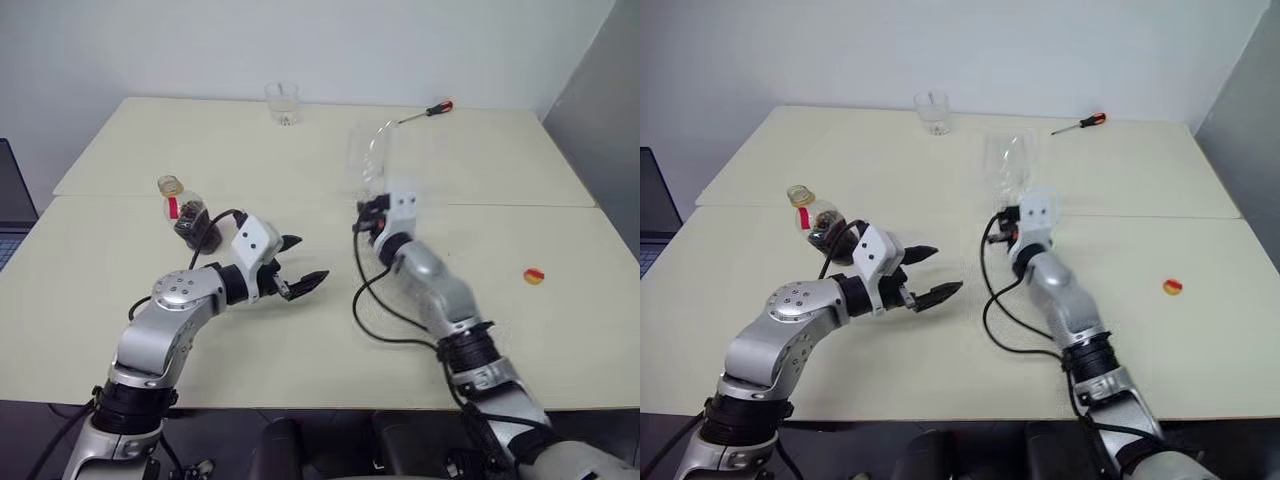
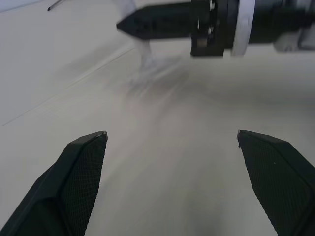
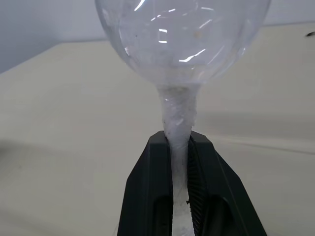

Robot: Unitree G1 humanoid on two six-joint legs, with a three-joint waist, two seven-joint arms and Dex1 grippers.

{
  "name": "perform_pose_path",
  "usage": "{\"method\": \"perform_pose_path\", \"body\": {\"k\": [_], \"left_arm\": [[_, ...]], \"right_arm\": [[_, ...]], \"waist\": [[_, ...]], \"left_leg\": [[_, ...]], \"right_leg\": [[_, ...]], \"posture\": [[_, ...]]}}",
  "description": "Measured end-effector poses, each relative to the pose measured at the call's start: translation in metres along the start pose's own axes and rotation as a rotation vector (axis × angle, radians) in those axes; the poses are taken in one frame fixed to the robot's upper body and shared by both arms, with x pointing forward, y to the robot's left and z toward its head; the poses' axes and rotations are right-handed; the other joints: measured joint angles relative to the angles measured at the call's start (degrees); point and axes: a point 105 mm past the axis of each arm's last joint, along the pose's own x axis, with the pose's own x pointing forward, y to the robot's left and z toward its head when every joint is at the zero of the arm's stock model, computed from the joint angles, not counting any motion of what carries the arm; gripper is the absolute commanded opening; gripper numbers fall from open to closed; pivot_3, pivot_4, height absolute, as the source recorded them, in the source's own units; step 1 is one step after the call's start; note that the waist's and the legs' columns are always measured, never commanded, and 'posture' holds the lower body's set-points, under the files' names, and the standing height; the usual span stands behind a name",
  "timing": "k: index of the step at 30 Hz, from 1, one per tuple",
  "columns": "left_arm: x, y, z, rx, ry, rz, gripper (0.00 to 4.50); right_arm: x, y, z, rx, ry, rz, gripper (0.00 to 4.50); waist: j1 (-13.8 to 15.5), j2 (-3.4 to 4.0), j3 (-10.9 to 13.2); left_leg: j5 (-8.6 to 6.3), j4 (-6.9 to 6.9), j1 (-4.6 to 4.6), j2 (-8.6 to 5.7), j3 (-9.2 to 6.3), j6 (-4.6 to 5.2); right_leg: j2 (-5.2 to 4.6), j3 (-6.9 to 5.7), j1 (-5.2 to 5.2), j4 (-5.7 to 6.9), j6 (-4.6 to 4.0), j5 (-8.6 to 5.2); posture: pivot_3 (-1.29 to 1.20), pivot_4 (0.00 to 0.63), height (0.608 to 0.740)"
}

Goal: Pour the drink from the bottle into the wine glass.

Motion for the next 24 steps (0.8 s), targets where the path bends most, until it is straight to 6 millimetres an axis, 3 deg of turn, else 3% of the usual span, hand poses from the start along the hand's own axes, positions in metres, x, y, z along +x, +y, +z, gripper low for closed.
{"method": "perform_pose_path", "body": {"k": [7, 15, 24], "left_arm": [[-0.006, 0.006, -0.001, 0.004, 0.007, 0.027, 4.5], [-0.011, 0.012, 0.0, 0.009, 0.005, 0.066, 4.5], [-0.014, 0.015, -0.005, 0.004, 0.023, 0.079, 4.5]], "right_arm": [[0.014, 0.031, -0.021, -0.031, -0.001, 0.068, 0.13], [0.015, 0.025, -0.027, -0.085, 0.077, 0.056, 0.13], [-0.011, 0.017, -0.038, -0.174, 0.112, 0.128, 0.13]], "waist": [[0.1, -0.01, 0.0], [0.1, -0.08, -0.2], [0.5, -0.19, -0.3]], "left_leg": [[0.0, 0.12, 0.01, -0.01, 0.01, -0.01], [0.0, 0.15, 0.17, 0.01, -0.04, -0.01], [0.0, 0.18, 0.2, -0.03, -0.03, 0.0]], "right_leg": [[-0.06, -0.03, 0.07, 0.01, -0.01, 0.02], [-0.05, -0.03, 0.21, 0.08, -0.02, 0.01], [-0.09, -0.04, 0.26, 0.06, 0.06, -0.03]], "posture": [[0.0, 0.15, 0.74], [0.0, 0.15, 0.74], [0.0, 0.15, 0.74]]}}
